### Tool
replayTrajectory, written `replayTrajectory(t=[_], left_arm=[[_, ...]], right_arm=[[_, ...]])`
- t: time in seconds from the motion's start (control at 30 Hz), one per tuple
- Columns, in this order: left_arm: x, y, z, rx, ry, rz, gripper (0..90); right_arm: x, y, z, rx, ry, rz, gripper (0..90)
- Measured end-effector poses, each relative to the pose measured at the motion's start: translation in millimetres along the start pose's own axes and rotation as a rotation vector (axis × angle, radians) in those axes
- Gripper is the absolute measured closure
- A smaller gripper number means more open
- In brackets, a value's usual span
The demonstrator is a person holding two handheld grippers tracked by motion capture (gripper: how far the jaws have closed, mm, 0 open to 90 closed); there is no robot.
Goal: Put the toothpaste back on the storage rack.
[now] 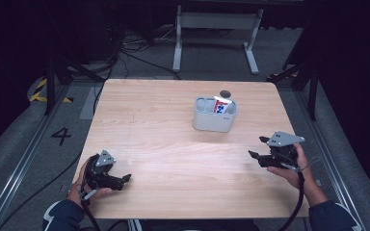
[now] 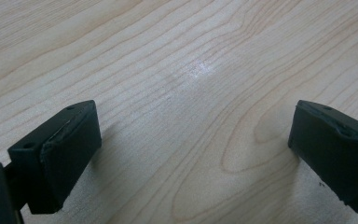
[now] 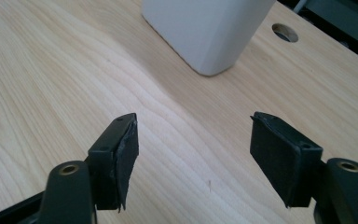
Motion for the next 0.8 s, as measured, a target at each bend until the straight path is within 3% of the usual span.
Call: replayTrajectory(t=[0.07,0.37,0.8], left_arm=[[0.1,1.5,0.6,-0.019,0.0,0.002,2.8],[-0.2,0.6,0.6,-0.009,-0.002,-0.001,2.8],[-0.3,0.0,0.2,-0.004,0.002,-0.005,2.8]], right_arm=[[0.0,-2.2,5.2,0.005,-0.004,-0.008,33.0],[1.7,-10.0,27.9,0.009,-0.039,-0.027,31.8],[-0.8,-24.6,65.9,0.065,-0.072,-0.075,30.9]])
Point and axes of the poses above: each handheld gripper's, and its own axes: x roughly forward along the jaws, z roughly out of its underside, y roughly to its right, the point moved 10 cm from there along x, roughly forward along the jaws, and after that the axes turned 7 degrees about -x, right-handed, at the moved point
